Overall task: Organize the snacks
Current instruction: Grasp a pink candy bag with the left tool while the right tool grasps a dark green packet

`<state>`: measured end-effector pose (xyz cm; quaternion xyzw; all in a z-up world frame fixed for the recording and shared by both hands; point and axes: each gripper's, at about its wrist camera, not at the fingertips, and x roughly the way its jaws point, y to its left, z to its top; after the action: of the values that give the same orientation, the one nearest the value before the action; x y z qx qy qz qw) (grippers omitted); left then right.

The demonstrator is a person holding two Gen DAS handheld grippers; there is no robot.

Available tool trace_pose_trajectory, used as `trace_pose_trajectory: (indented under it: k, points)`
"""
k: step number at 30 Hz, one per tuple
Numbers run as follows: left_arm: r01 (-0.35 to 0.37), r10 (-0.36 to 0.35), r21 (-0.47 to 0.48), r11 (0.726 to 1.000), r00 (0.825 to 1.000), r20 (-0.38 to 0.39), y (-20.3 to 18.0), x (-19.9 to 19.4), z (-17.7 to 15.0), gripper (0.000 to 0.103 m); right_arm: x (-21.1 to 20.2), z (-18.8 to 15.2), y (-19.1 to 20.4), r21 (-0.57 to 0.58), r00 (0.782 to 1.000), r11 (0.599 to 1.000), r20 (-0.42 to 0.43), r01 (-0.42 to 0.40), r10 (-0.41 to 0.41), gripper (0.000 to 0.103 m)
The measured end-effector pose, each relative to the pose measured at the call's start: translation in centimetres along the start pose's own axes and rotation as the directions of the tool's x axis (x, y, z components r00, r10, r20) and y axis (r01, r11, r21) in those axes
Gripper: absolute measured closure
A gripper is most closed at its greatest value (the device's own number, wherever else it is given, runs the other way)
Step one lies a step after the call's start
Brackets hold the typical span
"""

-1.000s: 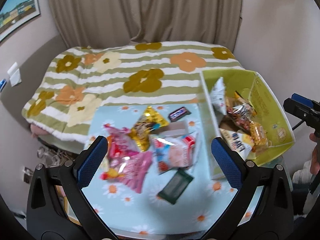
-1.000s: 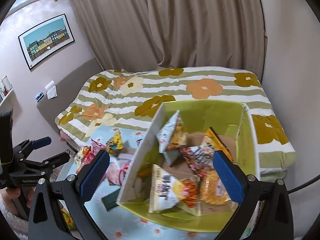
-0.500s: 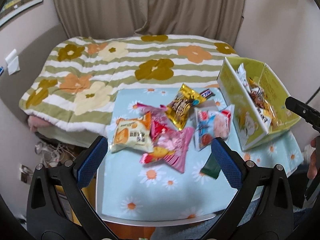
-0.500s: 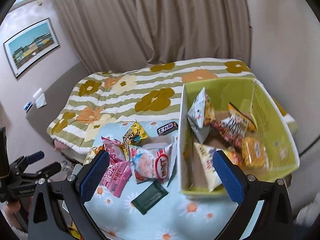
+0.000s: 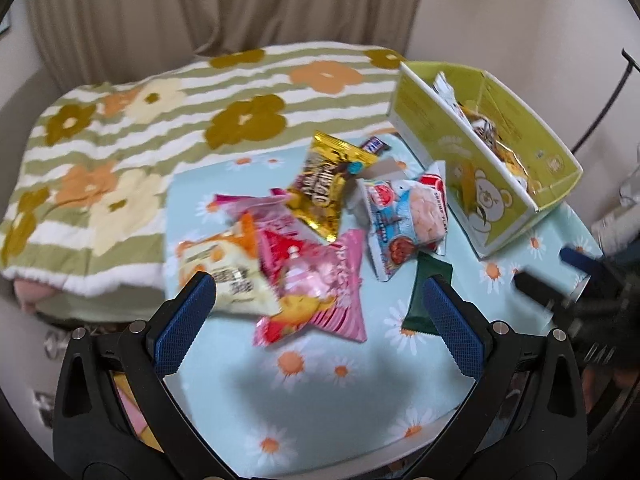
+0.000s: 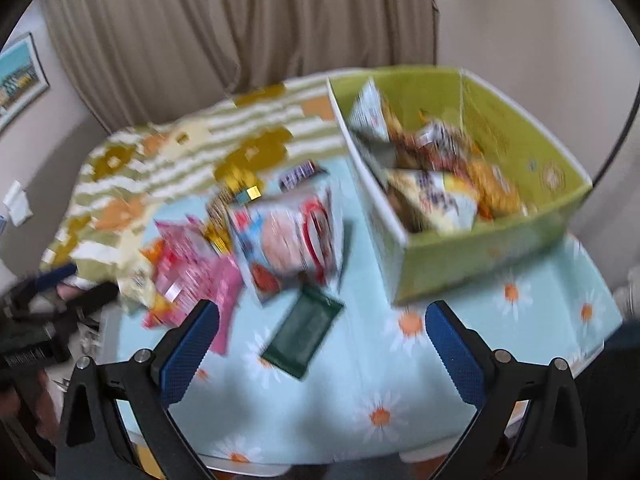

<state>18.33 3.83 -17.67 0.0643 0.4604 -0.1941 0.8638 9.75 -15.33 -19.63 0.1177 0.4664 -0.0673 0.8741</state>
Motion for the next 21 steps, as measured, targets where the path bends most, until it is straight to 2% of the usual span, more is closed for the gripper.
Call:
trace_pose_trajectory:
  k: [5, 11, 18, 21]
  points:
    - [0.025, -0.024, 0.009, 1.000, 0.998, -0.051, -0.3, 4.4, 0.4, 0.001, 3.3, -2.1, 0.4, -0.006, 0.997, 1.000, -0.076, 0.016, -0.016, 0.000]
    - [-0.004, 0.008, 0.034, 0.999, 0.993, -0.121, -0.5, 8.9, -0.3, 0.001, 6.9, -2.9, 1.4, -0.016, 0.995, 1.000, -0.101, 0.014, -0.016, 0.000]
    - [-0.068, 0.080, 0.092, 0.993, 0.988, -0.135, -1.0, 11.1, -1.0, 0.001, 9.1, -3.3, 2.1, -0.017, 0.994, 1.000, -0.105, 0.013, -0.015, 0.001]
    - [-0.060, 0.074, 0.095, 0.994, 0.985, -0.154, -1.0, 11.8, -1.2, 0.001, 9.5, -3.3, 2.1, -0.008, 0.994, 1.000, -0.109, 0.018, -0.019, 0.004]
